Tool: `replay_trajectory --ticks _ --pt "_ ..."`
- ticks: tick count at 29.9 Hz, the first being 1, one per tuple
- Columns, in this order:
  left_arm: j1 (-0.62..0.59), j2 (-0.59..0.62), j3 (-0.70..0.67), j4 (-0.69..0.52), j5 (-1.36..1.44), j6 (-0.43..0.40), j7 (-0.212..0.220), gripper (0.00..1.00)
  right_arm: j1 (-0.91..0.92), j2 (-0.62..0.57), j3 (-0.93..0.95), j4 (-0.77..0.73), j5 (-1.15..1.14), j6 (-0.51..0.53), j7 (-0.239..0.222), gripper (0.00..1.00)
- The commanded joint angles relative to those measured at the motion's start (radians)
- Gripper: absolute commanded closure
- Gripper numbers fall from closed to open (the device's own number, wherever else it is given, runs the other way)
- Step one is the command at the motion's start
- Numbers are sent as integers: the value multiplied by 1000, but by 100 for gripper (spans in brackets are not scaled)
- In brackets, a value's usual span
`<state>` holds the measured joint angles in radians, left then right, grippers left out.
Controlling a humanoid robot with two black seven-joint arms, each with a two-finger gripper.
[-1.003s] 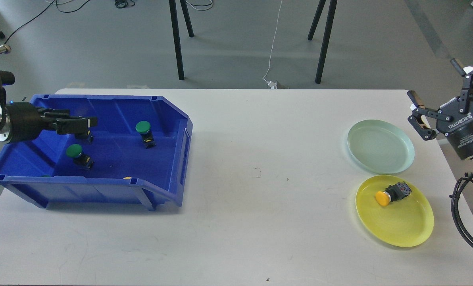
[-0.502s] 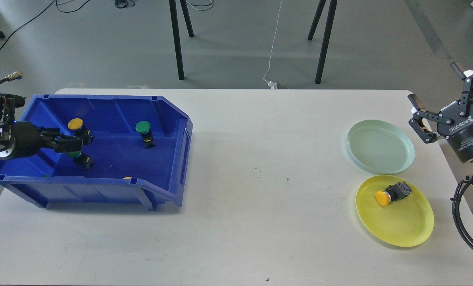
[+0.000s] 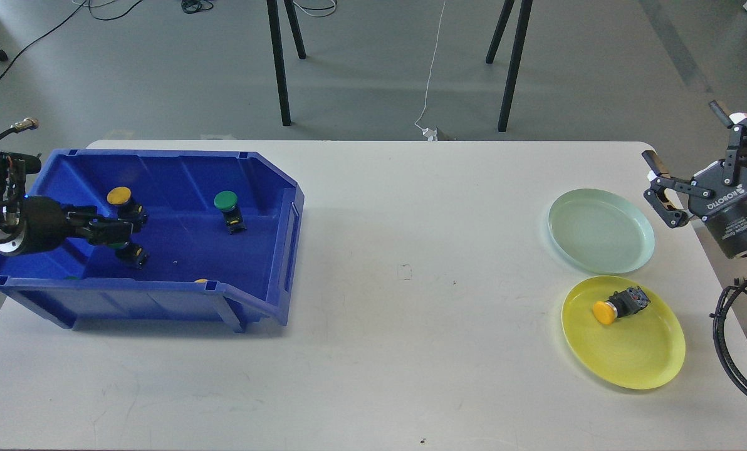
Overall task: Pass button and place on color plate
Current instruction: 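Reach the left gripper into the bin and grasp a green button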
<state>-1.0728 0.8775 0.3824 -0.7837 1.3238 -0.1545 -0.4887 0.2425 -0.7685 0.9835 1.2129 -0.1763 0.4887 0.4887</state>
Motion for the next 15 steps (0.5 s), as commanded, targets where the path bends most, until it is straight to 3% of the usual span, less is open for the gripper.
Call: replay_trajectory --ticks 1,9,15 --pt "17 0 -4 1 0 0 0 7 0 0 1 -6 0 0 0 3" --pt "37 0 -7 1 0 0 0 7 -2 0 0 -7 0 0 0 3" --pt "54 0 -5 1 0 0 0 19 -2 0 0 -9 0 0 0 3"
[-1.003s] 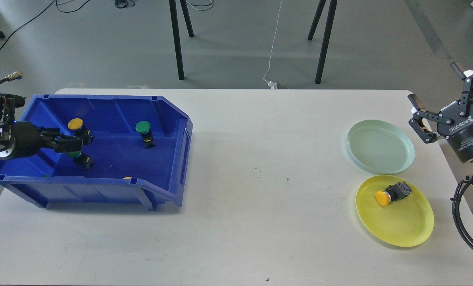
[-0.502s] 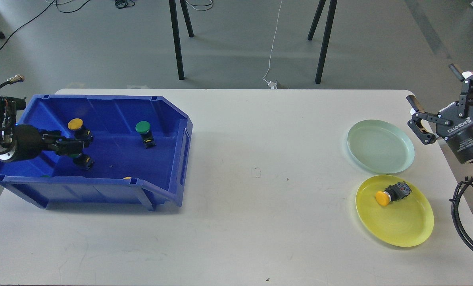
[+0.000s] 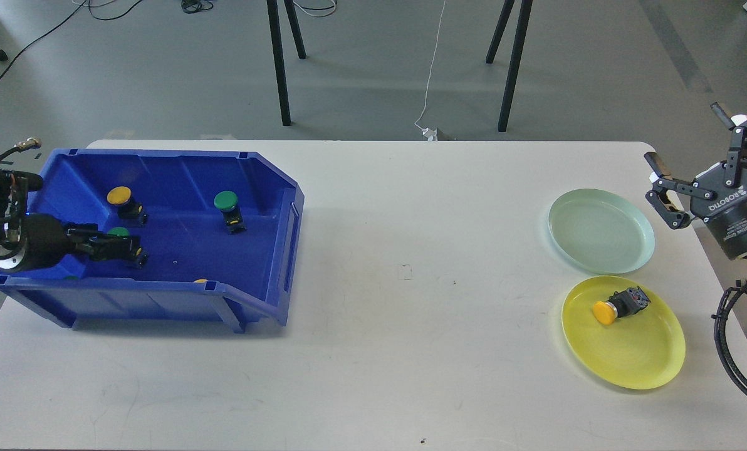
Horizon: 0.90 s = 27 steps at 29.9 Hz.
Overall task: Pass button and place on color plate
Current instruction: 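Reach the left gripper into the bin and grasp a green button, then lift the green button and bring both grippers together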
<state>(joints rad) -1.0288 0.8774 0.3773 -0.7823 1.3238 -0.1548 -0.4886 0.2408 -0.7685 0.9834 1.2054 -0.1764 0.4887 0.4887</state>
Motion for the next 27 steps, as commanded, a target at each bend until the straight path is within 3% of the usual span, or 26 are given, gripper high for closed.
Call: replay_trajectory --ticks 1,14,27 --pt "13 0 0 0 2 0 0 22 0 0 0 -1 0 0 0 3" --pt "13 -2 3 0 2 55 0 59 0 0 -2 -20 2 0 0 3" --pt "-4 0 -6 -18 17 86 0 73 -5 2 0 -32 2 0 0 3"
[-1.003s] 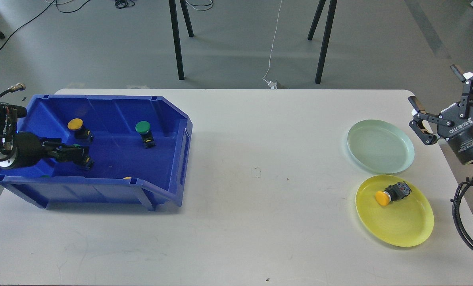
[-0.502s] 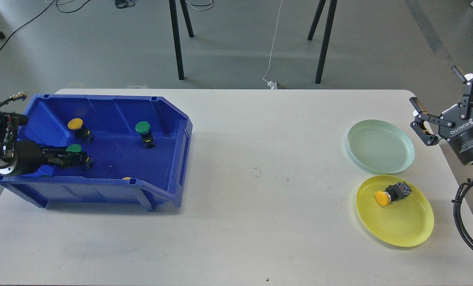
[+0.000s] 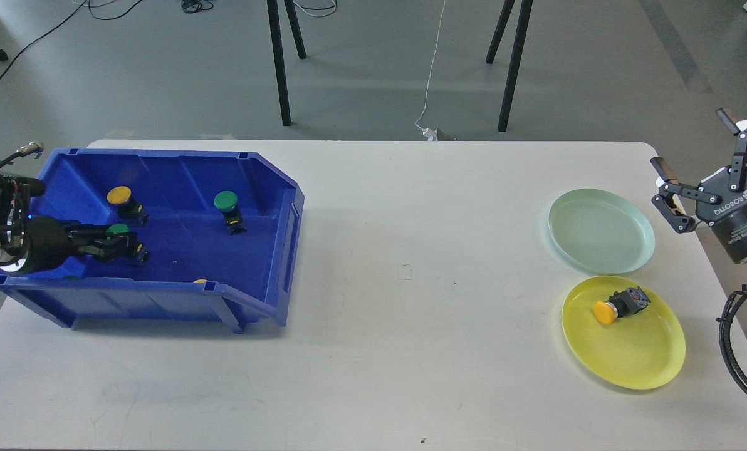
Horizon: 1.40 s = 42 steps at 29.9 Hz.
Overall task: Pass button and place on color plate
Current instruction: 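Lift the green button and bring both grippers together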
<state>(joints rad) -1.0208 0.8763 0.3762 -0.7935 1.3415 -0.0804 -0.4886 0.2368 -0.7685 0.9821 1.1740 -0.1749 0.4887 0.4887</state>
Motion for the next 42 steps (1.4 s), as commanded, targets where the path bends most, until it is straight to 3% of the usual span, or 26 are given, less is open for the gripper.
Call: replay_trajectory --ticks 1,7,11,15,18,20,23,27,35,38,42 --pt "-13 4 -10 -16 -2 16 0 74 -1 3 1 0 0 0 0 3" --pt "-59 97 -193 -156 -15 -16 0 74 2 12 12 0 0 0 0 3" --pt "-44 179 -451 -341 -94 -151 0 74 15 14 20 0 2 0 0 3" --pt "-12 173 -563 -472 -289 -173 0 74 30 15 18 0 2 0 0 3" --pt "-7 90 -605 -541 -427 -167 0 73 42 15 10 4 0 0 0 3" --pt "8 12 -611 -552 -499 -150 0 73 45 18 9 12 -9 0 0 4" --pt "76 -144 -617 -549 -528 -44 0 73 45 40 3 13 -41 0 0 4" --pt "130 -272 -616 -533 -525 25 0 73 42 92 0 32 -205 0 0 4" --pt "151 -335 -614 -515 -525 68 0 73 64 322 -2 107 -515 -85 0 4" --pt "159 -356 -614 -516 -525 77 0 73 93 423 -11 98 -555 -94 0 4" --pt "176 -369 -616 -516 -525 94 0 73 134 468 -55 96 -557 -136 0 4"
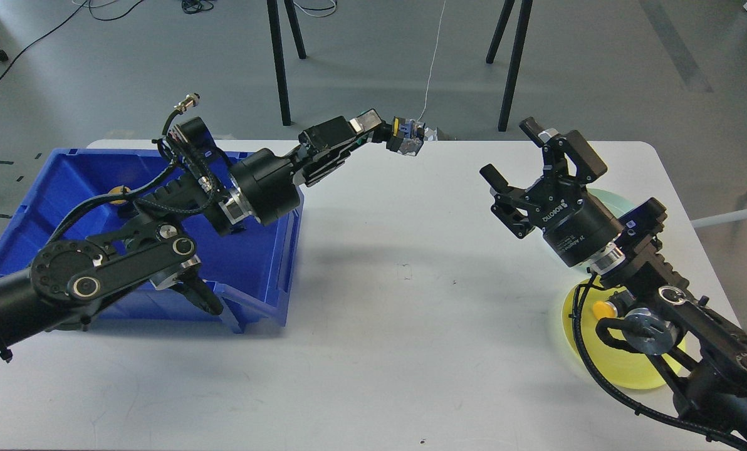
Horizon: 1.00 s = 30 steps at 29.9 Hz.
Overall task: Pass button and place on color plate
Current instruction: 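Lift the green button and bring both grippers together, then pass the green button from the left gripper to the right gripper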
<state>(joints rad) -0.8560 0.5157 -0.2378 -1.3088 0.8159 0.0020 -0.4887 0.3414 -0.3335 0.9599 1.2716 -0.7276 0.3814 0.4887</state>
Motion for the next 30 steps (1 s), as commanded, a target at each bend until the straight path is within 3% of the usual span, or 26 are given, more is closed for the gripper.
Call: replay_trajectory --ticks 1,6,20,24,30 --pt "14 -9 0 -3 0 19 0 73 45 45 -61 -3 -6 -44 0 4" --pt "20 -42 0 -3 0 30 0 73 79 93 -139 -18 -4 -104 0 4" --pt "26 -43 -2 -4 0 35 0 73 71 180 -139 -21 4 -111 0 5" --pt "26 -43 -2 -4 0 35 0 73 73 200 -139 -23 4 -111 0 8" --pt "26 -40 -2 -4 0 35 0 73 76 202 -138 -23 4 -113 0 21"
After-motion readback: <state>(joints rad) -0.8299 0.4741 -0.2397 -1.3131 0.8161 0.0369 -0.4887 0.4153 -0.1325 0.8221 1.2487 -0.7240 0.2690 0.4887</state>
